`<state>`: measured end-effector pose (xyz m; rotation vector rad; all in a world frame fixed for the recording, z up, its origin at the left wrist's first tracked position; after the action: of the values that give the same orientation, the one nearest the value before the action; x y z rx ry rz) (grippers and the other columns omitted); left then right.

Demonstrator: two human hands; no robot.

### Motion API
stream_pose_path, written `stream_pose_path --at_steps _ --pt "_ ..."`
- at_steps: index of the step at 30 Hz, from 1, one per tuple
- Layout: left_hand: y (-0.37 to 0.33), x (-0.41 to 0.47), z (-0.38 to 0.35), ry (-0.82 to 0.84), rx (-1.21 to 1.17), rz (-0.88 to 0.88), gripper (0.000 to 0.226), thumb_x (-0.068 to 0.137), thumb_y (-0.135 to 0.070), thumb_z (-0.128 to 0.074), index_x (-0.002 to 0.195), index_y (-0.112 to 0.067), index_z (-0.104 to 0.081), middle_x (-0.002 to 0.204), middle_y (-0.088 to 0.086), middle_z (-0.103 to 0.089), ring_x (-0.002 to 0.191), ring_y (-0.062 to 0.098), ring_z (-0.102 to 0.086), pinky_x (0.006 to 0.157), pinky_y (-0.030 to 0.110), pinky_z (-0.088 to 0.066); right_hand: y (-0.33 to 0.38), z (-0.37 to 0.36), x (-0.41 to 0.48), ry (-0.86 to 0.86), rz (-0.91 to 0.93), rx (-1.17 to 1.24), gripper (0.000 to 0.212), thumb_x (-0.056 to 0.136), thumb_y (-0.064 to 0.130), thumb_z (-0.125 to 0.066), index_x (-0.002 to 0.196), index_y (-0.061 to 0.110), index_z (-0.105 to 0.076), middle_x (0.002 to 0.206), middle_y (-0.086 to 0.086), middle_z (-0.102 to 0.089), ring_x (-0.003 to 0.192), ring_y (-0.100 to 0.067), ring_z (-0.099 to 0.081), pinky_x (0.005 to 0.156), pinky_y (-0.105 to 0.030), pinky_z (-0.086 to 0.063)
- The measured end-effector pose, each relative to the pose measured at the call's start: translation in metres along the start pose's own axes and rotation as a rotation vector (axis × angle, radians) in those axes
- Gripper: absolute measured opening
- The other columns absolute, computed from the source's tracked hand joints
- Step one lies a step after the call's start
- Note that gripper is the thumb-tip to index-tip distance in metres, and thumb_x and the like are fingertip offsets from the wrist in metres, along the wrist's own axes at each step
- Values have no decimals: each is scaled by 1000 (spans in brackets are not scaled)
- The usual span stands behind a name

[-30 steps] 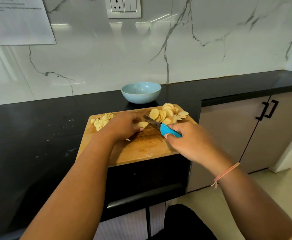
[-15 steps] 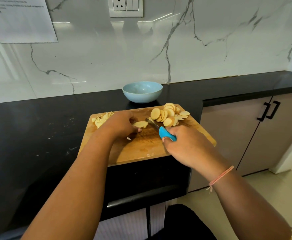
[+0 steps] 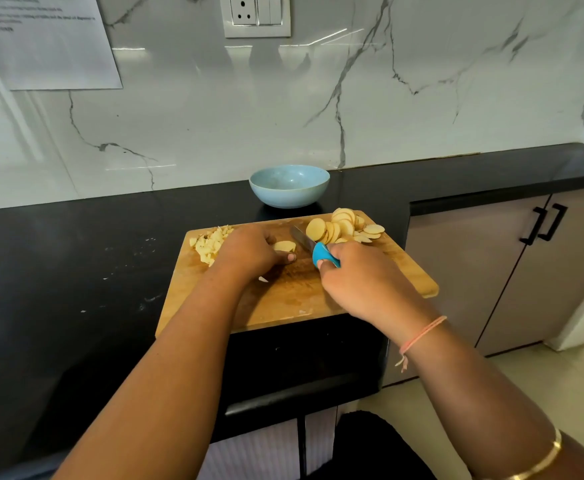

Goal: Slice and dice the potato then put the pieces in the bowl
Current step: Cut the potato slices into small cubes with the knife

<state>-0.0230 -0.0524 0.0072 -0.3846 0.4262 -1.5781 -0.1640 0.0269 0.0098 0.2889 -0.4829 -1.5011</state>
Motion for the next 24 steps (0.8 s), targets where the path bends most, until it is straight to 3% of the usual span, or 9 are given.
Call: stream_pose_path --at_steps 4,10,17,24 --pt "2 0 2 -1 -88 9 33 86 -26 -70 116 -14 -65 103 6 -70 84 18 -68 87 32 -54 -1 -4 -4 41 -27 37 35 99 34 -40 130 19 -51 88 4 -56 70 -12 -54 67 -30 -50" --pt "1 -3 2 -25 -198 25 18 83 -22 -72 99 -15 -68 88 2 -68 68 13 -63 81 30 -56 13 -8 -6 85 8 59 39 100 33 -39 135 19 -48 103 0 -60 84 -14 -57 74 -29 -50" --pt "2 0 1 -35 -159 37 35 82 -26 -73 114 -11 -66 103 4 -68 77 15 -65 84 30 -55 2 -4 -4 14 -64 -13 36 99 35 -40 130 19 -51 95 0 -58 85 -16 -58 74 -31 -53" --pt "1 2 0 -45 -164 28 27 83 -25 -71 109 -15 -69 90 -1 -64 66 10 -61 79 27 -54 8 -5 -5 38 -15 -26 39 99 34 -41 136 19 -47 105 1 -59 92 -15 -58 84 -33 -54"
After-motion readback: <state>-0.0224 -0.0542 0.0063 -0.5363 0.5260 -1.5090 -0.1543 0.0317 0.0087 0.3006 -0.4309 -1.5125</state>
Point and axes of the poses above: each hand's wrist, its own x-axis towards the middle knuckle, its own z-axis out of the back of the hand, y = z × x, the point moved 3 cm from there along x, towards the middle knuckle
